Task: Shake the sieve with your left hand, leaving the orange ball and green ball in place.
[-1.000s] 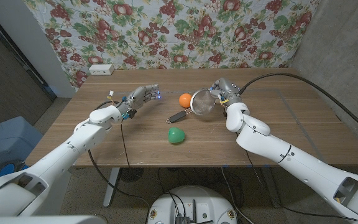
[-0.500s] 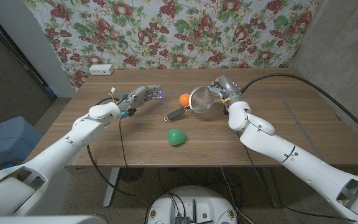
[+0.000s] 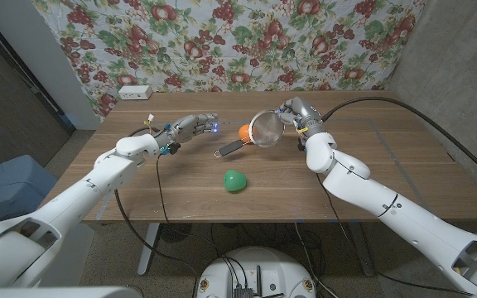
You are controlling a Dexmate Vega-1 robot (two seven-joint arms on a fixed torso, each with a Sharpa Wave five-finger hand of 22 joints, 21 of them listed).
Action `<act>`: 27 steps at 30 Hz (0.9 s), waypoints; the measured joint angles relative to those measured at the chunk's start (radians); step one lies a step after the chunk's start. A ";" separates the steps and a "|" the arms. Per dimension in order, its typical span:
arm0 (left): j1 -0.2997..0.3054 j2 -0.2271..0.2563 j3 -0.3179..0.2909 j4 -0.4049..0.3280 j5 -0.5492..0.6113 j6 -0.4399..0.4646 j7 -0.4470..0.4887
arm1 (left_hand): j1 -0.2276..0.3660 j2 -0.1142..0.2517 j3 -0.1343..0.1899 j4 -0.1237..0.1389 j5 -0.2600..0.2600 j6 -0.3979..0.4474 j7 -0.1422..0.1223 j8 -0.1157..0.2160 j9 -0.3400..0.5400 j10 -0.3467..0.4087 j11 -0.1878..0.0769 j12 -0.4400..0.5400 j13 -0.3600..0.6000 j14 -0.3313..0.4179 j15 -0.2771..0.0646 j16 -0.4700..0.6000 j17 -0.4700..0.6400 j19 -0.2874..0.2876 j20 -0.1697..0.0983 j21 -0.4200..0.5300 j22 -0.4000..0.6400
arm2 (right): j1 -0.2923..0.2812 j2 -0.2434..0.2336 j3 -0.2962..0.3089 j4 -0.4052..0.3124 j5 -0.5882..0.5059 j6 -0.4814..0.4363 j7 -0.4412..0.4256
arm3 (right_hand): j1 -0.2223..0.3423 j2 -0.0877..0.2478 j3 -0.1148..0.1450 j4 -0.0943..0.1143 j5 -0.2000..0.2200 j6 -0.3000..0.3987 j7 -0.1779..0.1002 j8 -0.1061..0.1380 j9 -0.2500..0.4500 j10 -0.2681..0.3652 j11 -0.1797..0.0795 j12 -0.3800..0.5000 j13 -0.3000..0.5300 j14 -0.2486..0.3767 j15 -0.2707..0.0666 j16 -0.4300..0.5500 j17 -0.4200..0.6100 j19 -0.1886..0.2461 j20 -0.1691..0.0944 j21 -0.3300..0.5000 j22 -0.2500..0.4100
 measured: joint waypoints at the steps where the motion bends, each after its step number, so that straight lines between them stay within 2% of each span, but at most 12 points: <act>1: 0.000 0.000 0.000 0.000 -0.003 -0.002 -0.006 | 0.003 -0.003 -0.002 0.002 0.000 0.000 0.000 0.001 0.000 0.002 0.001 0.000 0.000 0.000 0.000 0.000 0.000 0.006 -0.002 0.000 0.000 | 0.000 0.001 0.001 0.000 0.000 0.003 -0.001 | 0.000 0.000 0.000 0.000 0.000 0.000 0.000 0.000 0.000 0.000 0.000 0.000 0.000 0.000 0.000 0.000 0.000 0.000 0.000 0.000 0.000; 12: -0.005 -0.003 -0.002 0.024 -0.032 -0.014 -0.063 | 0.029 -0.021 -0.008 -0.004 0.000 0.004 0.004 0.002 0.000 0.017 -0.003 0.000 0.000 0.023 0.002 0.000 0.000 0.029 0.008 -0.004 0.000 | -0.001 0.006 0.007 -0.003 -0.011 0.021 -0.007 | 0.000 0.000 0.000 0.000 -0.003 0.000 0.000 0.000 0.000 0.000 0.000 0.000 0.000 0.002 0.002 -0.006 0.013 -0.003 0.004 0.009 -0.005; 19: -0.018 -0.002 -0.002 0.038 -0.035 -0.015 -0.098 | 0.070 -0.030 -0.011 -0.006 0.000 0.021 0.000 0.002 0.000 0.036 -0.012 0.000 0.000 0.043 0.000 0.000 -0.003 0.054 0.007 -0.008 0.000 | 0.001 0.010 0.007 -0.004 -0.022 0.040 -0.008 | 0.000 0.000 0.000 0.000 -0.004 0.000 0.000 -0.002 -0.001 0.000 0.000 -0.002 0.000 0.004 0.004 -0.010 0.019 -0.009 -0.002 0.017 -0.005; 27: -0.048 -0.013 0.008 0.085 -0.048 -0.016 -0.161 | 0.101 -0.032 -0.014 -0.003 0.000 0.032 0.000 0.002 0.000 0.045 -0.013 0.000 0.000 0.048 -0.002 0.000 -0.003 0.075 0.018 -0.011 0.000 | 0.012 0.018 0.007 0.009 -0.032 0.058 -0.002 | 0.000 0.000 0.004 -0.004 -0.007 0.000 0.000 -0.004 -0.001 0.002 0.002 -0.003 0.000 0.004 0.004 -0.013 0.025 -0.012 0.002 0.021 -0.005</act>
